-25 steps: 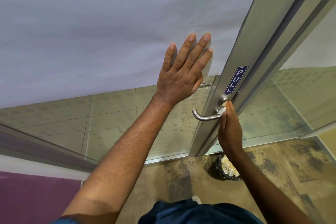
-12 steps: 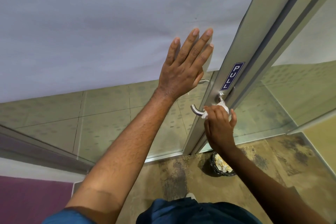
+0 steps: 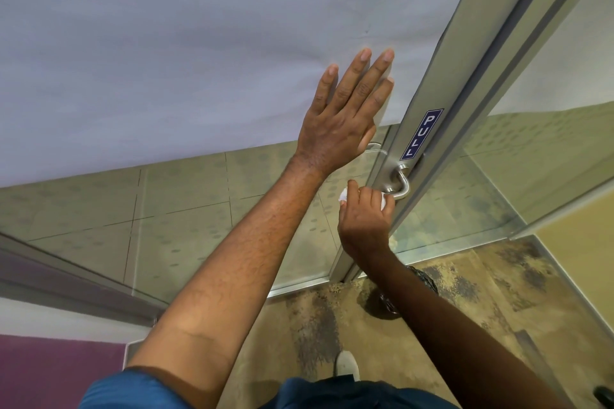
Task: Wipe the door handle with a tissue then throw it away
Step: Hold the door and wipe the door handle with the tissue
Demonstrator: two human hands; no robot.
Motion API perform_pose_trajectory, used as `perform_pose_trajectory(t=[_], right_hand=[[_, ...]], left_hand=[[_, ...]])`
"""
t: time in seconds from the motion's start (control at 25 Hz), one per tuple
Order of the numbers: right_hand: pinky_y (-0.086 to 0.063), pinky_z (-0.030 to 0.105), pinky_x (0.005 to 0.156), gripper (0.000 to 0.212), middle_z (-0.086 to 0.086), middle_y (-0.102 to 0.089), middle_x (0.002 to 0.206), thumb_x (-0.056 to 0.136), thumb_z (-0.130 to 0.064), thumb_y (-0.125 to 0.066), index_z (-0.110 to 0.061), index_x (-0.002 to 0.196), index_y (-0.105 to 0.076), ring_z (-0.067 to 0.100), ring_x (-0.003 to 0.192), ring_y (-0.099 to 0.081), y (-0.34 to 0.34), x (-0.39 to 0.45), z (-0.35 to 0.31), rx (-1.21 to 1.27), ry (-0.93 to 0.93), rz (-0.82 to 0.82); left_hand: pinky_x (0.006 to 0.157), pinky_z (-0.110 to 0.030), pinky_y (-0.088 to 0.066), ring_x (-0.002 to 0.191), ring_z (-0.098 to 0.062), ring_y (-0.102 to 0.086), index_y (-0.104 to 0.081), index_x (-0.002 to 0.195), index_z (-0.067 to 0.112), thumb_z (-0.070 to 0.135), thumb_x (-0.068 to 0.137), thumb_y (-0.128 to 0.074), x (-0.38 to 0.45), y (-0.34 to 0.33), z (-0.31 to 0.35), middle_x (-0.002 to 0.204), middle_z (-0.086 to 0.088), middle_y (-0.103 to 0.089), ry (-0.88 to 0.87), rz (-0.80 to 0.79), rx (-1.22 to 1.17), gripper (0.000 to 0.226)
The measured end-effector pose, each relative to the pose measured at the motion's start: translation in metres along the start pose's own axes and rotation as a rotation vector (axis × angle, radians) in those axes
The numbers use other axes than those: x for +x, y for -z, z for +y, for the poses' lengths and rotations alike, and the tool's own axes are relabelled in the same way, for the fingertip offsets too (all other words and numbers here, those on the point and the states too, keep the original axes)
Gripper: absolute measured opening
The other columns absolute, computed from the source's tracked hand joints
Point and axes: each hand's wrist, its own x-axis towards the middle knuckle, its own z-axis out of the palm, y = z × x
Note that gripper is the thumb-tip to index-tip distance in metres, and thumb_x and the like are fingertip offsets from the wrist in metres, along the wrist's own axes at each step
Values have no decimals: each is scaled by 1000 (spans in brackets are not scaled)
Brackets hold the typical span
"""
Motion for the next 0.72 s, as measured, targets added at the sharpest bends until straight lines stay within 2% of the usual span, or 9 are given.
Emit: perform_pose_trajectory(t=[0.12,0.2,0.32,0.4,0.52,0.72], right_hand=[[-38,55,104,28,11,-64,98,107,-32,-37,-15,121,-53,32,97,-60,12,23,-2,-10,-34,-221],[-38,53,100,30,12,-67,94,107,-37,-30,-18,114,-52,32,94,-61,18,35,-8,-103,-47,-360],[-35,51,96,38,11,-68,92,107,-39,-24,-17,110,-54,31,89,-61,25,45,-16,-205,-57,-426],[-36,51,94,36,10,-68,94,106,-37,-27,-17,109,-58,32,90,-62,30,49,-17,-225,-44,-447],[-38,52,89,30,8,-68,92,104,-31,-39,-16,106,-65,33,89,-63,31,44,-14,-144,-35,-393],[-37,50,101,34,3,-69,104,107,-38,-33,-24,115,-63,26,102,-61,21,23,9,94,-148,-181]], left_hand=[[135,-51,11,157,-33,-30,-57,155,16,17,91,-57,0,2,-1,169,-8,-48,-9,0,1,64],[135,-51,8,158,-33,-33,-57,155,16,16,92,-55,-1,3,-2,169,-7,-48,-14,3,-4,63],[135,-53,1,158,-33,-38,-56,155,16,15,90,-55,-2,4,-2,170,-7,-46,-26,2,-5,64],[134,-54,0,159,-33,-35,-56,155,16,17,89,-57,-2,7,-3,171,-7,-45,-39,-9,-3,66],[134,-54,0,159,-33,-32,-57,155,15,18,87,-60,-2,8,-4,171,-7,-44,-46,-25,-6,69],[134,-54,1,161,-34,-26,-54,158,16,17,87,-63,-3,9,-5,173,-8,-40,-45,-34,11,71]])
